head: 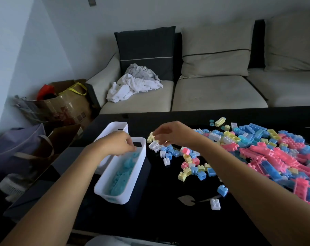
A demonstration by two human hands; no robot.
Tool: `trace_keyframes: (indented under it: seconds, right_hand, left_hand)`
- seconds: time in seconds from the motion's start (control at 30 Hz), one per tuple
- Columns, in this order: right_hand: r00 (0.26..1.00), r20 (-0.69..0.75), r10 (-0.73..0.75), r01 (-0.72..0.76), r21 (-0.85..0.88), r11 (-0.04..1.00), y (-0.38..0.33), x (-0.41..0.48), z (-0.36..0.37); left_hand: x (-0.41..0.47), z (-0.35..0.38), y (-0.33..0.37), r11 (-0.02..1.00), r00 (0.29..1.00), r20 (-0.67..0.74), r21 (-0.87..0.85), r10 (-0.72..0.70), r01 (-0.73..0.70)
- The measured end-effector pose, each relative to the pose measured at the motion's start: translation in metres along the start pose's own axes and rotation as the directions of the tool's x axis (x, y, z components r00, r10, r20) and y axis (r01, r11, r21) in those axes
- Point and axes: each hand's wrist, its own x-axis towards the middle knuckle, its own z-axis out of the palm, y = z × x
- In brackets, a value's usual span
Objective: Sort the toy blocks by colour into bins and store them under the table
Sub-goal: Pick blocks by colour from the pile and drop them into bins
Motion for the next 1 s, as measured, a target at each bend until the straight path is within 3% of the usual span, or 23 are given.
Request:
trace_keyframes:
  seconds: [0.1, 0.27, 0.4, 0.8, 0.9, 1.0]
  right_hand:
    - [0.999, -0.041, -0.016, 0.000, -0.361, 0.932, 0.035, -0.017, -0.036]
    - [0.972, -0.192, 0.134, -0.220, -0.554, 0.803, 0.094, -0.051, -0.076]
    - [0.961, -0.214, 0.177, -0.272, -0.595, 0.756, 0.119, -0.070, -0.083]
    - [0.965, -0.261, 0.009, -0.174, -0.618, 0.767, 0.134, -0.076, -0.070]
    - [0.987, -0.163, -0.007, -0.105, -0.667, 0.738, 0.134, -0.066, -0.059]
    - [1.000, -0.027, 0.012, -0.029, -0.779, 0.627, 0.140, -0.055, -0.047]
  left_hand:
    - [0.019, 0.012, 0.027, 0.989, 0.987, -0.061, 0.011, 0.149, -0.149]
    - [0.057, 0.042, 0.078, 0.953, 0.951, -0.072, -0.028, 0.300, -0.303]
    - [0.080, 0.066, 0.113, 0.930, 0.931, -0.026, -0.053, 0.363, -0.364]
    - [0.103, 0.113, 0.145, 0.927, 0.924, -0.083, 0.044, 0.374, -0.372]
    - [0.098, 0.114, 0.145, 0.918, 0.908, -0.145, 0.108, 0.393, -0.381]
    - [0.094, 0.115, 0.143, 0.910, 0.894, -0.182, 0.138, 0.410, -0.390]
